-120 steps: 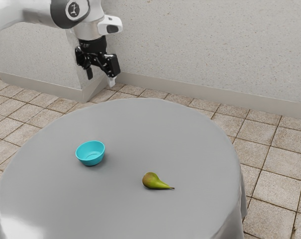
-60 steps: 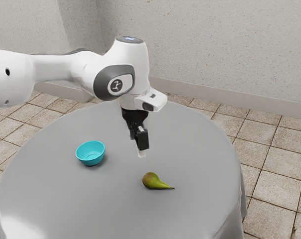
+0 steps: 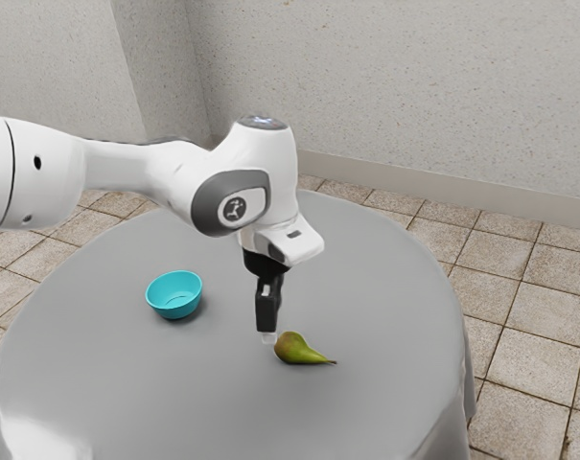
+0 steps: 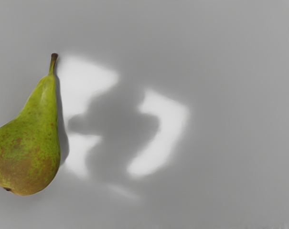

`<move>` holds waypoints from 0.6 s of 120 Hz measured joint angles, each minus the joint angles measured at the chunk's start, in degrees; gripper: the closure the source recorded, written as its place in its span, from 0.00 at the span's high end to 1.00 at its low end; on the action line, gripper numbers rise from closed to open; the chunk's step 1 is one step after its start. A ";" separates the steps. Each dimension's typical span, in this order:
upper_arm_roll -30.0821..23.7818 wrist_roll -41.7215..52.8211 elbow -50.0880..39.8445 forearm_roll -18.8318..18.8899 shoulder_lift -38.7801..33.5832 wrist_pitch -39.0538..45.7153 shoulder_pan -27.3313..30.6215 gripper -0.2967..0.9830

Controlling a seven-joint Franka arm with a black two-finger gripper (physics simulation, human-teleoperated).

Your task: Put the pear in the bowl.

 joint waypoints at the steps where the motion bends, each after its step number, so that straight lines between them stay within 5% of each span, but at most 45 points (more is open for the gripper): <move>1: 0.01 0.19 -0.01 0.00 0.15 0.13 0.00 0.77; 72: 0.31 10.39 -3.41 4.90 7.78 17.14 0.73 0.77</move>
